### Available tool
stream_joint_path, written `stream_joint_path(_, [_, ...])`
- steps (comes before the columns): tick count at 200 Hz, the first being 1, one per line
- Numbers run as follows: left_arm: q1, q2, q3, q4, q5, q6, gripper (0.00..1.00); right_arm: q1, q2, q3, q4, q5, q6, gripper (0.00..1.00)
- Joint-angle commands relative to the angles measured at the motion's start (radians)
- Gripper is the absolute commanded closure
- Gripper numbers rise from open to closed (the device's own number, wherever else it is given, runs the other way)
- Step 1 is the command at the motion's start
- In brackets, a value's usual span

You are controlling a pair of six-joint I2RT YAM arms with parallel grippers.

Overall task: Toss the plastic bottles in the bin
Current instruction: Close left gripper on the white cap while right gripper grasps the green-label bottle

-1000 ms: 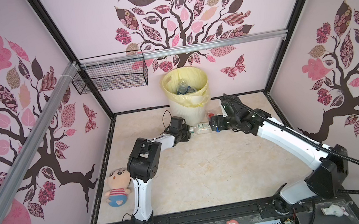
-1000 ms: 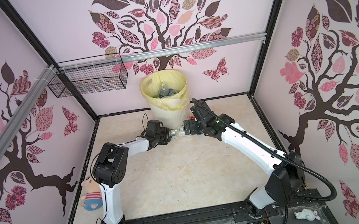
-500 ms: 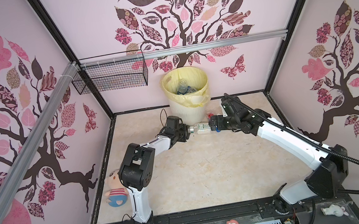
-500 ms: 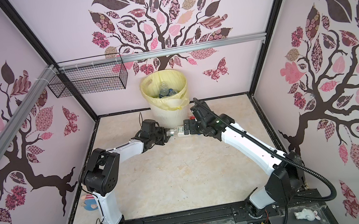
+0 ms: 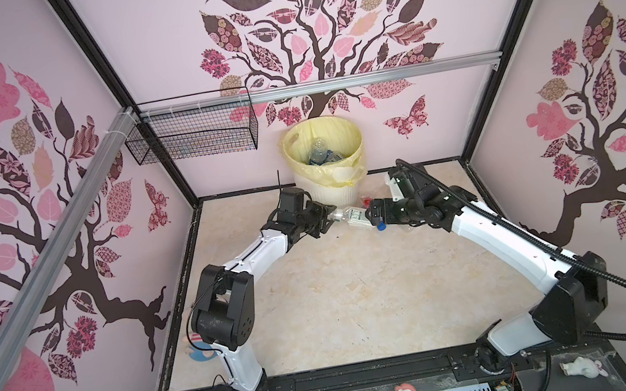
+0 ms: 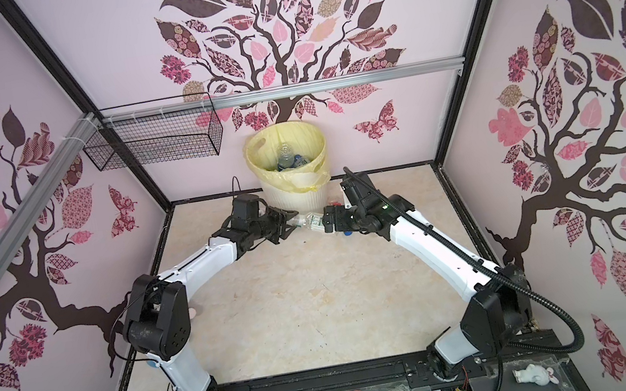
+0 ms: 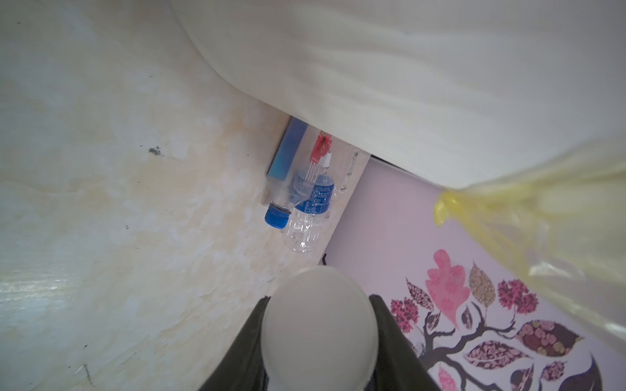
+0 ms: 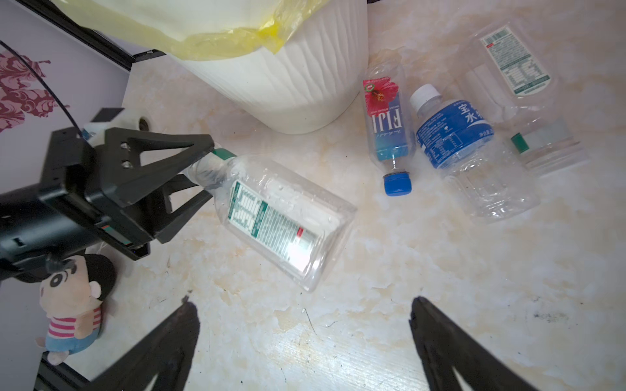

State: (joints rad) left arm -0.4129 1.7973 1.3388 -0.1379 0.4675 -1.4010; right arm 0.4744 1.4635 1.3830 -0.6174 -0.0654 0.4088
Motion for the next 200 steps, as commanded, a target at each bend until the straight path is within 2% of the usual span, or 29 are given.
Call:
stream_joint_path(1, [0.006,-0.054,0.079,-0.203,0.061,0.294,0.79,-0.006,0.012,0.065,-0.049,-0.016,-0.125,0.01])
stream_joint_path(23, [0.007,-0.074,0.126,-0.324,0.054,0.449,0.79,-0.005,0.032,0.098,-0.087,-0.001,-0.198,0.0])
stream_joint_path(40, [0.006,-0.088,0.155,-0.375,0.052,0.546,0.79,-0.002,0.029,0.094,-0.075,-0.035,-0.234,0.0])
stream_joint_path(69, [0.002,-0.108,0.162,-0.366,0.073,0.609,0.8,0.033,0.034,0.076,-0.048,-0.104,-0.275,0.01])
stream_joint_path(86, [-0.002,-0.105,0.177,-0.384,0.081,0.633,0.8,0.072,0.046,0.069,-0.045,-0.093,-0.296,0.01])
stream_joint_path(114, [-0.003,-0.099,0.173,-0.396,0.088,0.62,0.81,0.157,0.077,0.068,-0.048,-0.012,-0.329,0.0])
stream_joint_path(200, [0.006,-0.076,0.198,-0.42,0.119,0.493,0.83,0.197,0.069,-0.056,0.055,0.039,-0.302,0.03])
